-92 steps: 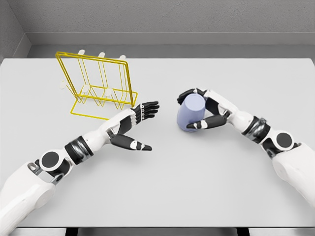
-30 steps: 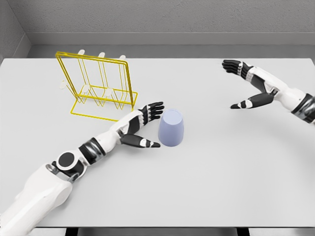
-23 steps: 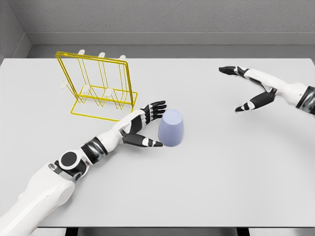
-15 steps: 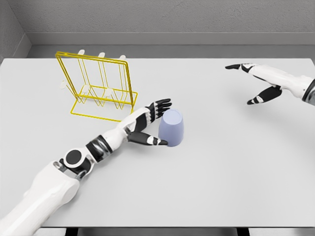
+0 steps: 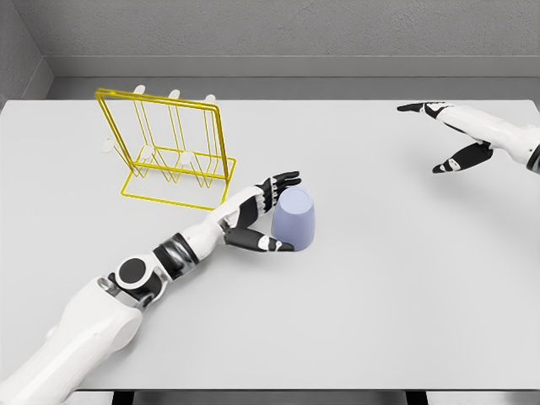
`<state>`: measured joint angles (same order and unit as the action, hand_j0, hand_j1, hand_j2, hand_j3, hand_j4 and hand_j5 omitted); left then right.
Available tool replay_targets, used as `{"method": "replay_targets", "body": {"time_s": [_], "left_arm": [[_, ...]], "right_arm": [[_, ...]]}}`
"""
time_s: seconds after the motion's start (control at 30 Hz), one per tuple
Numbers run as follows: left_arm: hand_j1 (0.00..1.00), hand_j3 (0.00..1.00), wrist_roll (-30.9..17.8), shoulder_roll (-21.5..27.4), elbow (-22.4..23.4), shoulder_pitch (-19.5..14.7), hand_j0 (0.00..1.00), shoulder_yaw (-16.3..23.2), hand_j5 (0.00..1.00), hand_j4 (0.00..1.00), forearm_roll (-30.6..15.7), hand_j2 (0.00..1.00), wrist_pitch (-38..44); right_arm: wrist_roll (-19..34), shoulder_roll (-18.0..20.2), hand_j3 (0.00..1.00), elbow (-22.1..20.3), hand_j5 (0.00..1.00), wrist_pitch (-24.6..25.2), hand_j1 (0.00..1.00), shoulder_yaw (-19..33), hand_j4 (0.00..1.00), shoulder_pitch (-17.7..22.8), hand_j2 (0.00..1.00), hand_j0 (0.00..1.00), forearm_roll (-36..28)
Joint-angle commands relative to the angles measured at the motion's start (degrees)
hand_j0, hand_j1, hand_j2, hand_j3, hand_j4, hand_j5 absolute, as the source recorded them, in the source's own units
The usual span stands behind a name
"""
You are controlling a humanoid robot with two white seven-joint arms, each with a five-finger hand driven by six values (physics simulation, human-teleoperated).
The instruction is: Place the cup on the cup holder with both arms
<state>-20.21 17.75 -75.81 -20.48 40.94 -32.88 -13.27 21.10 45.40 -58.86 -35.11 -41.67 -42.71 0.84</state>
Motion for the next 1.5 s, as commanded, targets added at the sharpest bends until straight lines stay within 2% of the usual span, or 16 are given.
{"method": "replay_targets", "body": {"time_s": [0.0, 0.47, 0.53, 0.73, 0.8, 1.07, 1.47], "left_arm": [[1.0, 1.0, -0.01, -0.26, -0.12, 0.0, 1.0, 0.02, 1.0, 1.0, -0.08, 1.0, 0.0], [0.99, 0.99, -0.01, -0.79, -0.04, -0.09, 0.99, 0.1, 0.99, 0.99, 0.54, 0.99, -0.09], [0.91, 0.91, -0.01, -1.14, -0.04, -0.09, 0.91, 0.1, 0.91, 0.91, 0.54, 0.91, -0.09], [0.87, 0.87, -0.01, -1.4, -0.12, -0.09, 0.87, 0.1, 0.87, 0.87, 0.54, 0.87, -0.18], [0.71, 0.71, -0.01, -1.4, -0.12, -0.09, 0.71, 0.1, 0.71, 0.71, 0.45, 0.71, -0.18], [0.51, 0.51, -0.18, -1.4, -0.3, -0.09, 0.51, 0.1, 0.51, 0.51, 0.36, 0.51, -0.18], [0.49, 0.49, -0.62, -0.79, -1.0, 0.44, 0.49, -0.16, 0.49, 0.49, -0.16, 0.49, -0.18]], "right_arm": [[0.0, -0.05, 1.0, -0.03, 1.0, 0.11, 1.0, 0.36, 1.0, 0.0, 1.0, 1.0, -0.4], [0.0, 0.21, 1.0, 0.24, 1.0, 0.11, 1.0, 0.89, 1.0, -0.18, 1.0, 1.0, -0.48], [0.0, 0.56, 1.0, 0.24, 1.0, 0.11, 1.0, 0.89, 1.0, 0.09, 1.0, 1.0, -0.48], [0.0, 0.74, 1.0, 0.33, 1.0, 0.11, 1.0, 0.89, 1.0, 0.18, 1.0, 1.0, -0.48], [0.08, 0.65, 1.0, 0.33, 1.0, 0.11, 1.0, 0.89, 1.0, 0.09, 1.0, 1.0, -0.48], [0.08, 0.3, 1.0, 0.24, 1.0, 0.11, 1.0, 0.89, 1.0, 0.26, 1.0, 1.0, -0.48], [0.0, 0.65, 1.0, 0.33, 1.0, 0.11, 1.0, 0.89, 1.0, 0.09, 1.0, 1.0, -0.48]]}}
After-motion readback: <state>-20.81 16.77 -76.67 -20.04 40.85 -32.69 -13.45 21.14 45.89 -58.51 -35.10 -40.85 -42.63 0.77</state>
